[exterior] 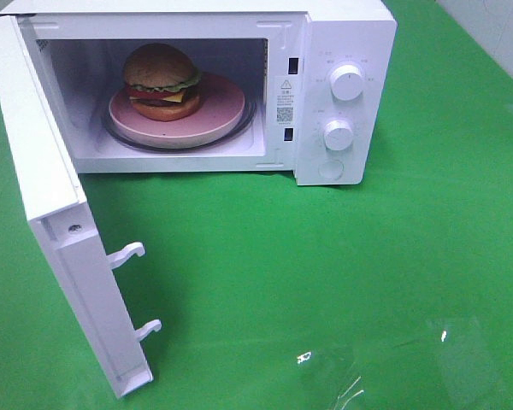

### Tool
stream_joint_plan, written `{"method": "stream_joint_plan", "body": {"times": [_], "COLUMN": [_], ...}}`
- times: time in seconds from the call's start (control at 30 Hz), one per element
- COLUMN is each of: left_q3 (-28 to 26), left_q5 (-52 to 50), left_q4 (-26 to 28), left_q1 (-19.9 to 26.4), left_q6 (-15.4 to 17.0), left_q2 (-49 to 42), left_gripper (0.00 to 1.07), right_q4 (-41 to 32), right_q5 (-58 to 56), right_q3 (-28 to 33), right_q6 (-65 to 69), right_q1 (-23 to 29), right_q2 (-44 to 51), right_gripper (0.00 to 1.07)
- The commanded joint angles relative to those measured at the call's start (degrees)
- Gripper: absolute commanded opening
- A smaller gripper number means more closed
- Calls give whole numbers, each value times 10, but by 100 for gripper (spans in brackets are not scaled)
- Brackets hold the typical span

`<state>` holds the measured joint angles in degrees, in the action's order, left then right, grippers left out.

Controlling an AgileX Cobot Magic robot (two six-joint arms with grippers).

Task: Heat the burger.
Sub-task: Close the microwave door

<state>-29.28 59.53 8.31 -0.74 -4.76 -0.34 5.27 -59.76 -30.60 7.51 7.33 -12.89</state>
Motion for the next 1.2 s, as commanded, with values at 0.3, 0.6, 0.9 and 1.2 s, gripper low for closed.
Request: {"method": "stream_joint_plan", "body": {"times": [0.3, 0.6, 0.9, 1.2], "left_q3": [1, 1, 1, 1], "left_q5": [-2, -2, -2, -2], "left_q4": [1, 0, 0, 0], "left_q1": [-3, -3, -3, -3], "left_q6": [3, 3, 3, 3], "left_q2": [-10, -10, -10, -10], "left_gripper": [103, 103, 103, 103], "right_q4": [-7, -7, -7, -7], "right_q5": [22, 22, 22, 22], "right_q3": [14, 14, 14, 14], "right_q6": [-2, -5, -3, -3], "right_q1": [-15, -15, -15, -15], "right_q2": [138, 146, 146, 146], "right_gripper": [76, 76, 76, 76]}}
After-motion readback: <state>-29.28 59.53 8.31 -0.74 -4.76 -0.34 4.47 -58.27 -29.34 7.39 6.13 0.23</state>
